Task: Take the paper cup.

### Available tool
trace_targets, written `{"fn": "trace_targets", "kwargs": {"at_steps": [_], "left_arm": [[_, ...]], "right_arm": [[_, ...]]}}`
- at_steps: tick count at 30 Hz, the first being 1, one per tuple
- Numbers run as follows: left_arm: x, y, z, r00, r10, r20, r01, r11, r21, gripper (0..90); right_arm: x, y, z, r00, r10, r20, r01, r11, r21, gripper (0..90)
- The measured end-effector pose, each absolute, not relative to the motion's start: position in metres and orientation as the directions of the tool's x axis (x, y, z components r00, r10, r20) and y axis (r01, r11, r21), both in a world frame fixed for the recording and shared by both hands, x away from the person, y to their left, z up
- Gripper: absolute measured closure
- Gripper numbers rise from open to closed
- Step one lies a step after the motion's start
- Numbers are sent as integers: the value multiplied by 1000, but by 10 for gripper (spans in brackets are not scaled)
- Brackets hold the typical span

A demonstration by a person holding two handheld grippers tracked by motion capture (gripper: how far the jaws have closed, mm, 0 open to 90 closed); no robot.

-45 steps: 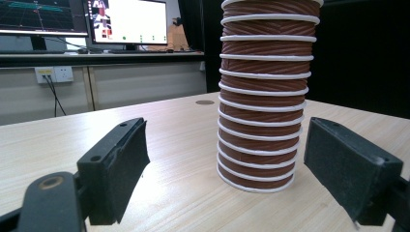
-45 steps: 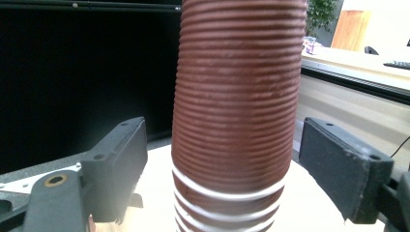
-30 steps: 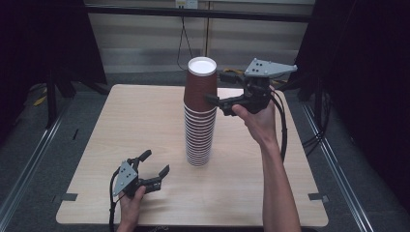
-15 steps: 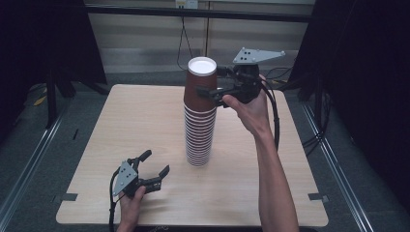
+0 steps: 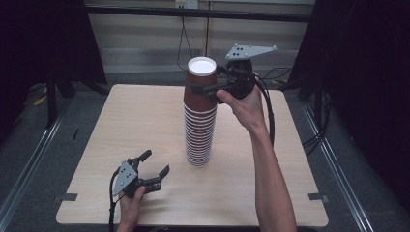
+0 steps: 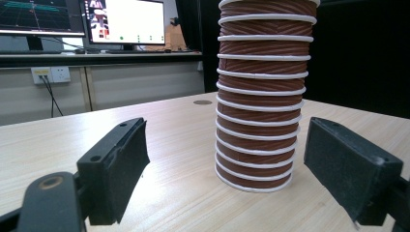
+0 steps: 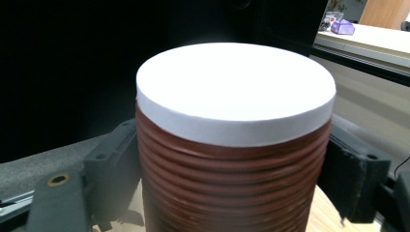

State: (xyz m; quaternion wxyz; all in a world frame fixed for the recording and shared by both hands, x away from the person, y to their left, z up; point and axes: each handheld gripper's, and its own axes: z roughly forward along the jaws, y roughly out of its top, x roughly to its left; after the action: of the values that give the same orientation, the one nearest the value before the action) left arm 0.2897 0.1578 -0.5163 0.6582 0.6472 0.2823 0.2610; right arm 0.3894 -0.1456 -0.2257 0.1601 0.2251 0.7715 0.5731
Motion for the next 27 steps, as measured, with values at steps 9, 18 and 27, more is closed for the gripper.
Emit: {"fn": "trace_targets", "kwargs": {"at_steps": [9,18,27], "left_arm": [[290,158,-516,705,709,-33,22,25,999,156],[290,158,-516,705,709,-33,22,25,999,156],[290,158,-516,704,709,-33,22,25,999,156]], "right_arm": [[387,-146,-225,-842,539,1,157,244,957,201],[384,-148,-219,-837,547,-7,123,200,972,207],[381,-152,-211,-838,546,3,98,145,984,214]]}}
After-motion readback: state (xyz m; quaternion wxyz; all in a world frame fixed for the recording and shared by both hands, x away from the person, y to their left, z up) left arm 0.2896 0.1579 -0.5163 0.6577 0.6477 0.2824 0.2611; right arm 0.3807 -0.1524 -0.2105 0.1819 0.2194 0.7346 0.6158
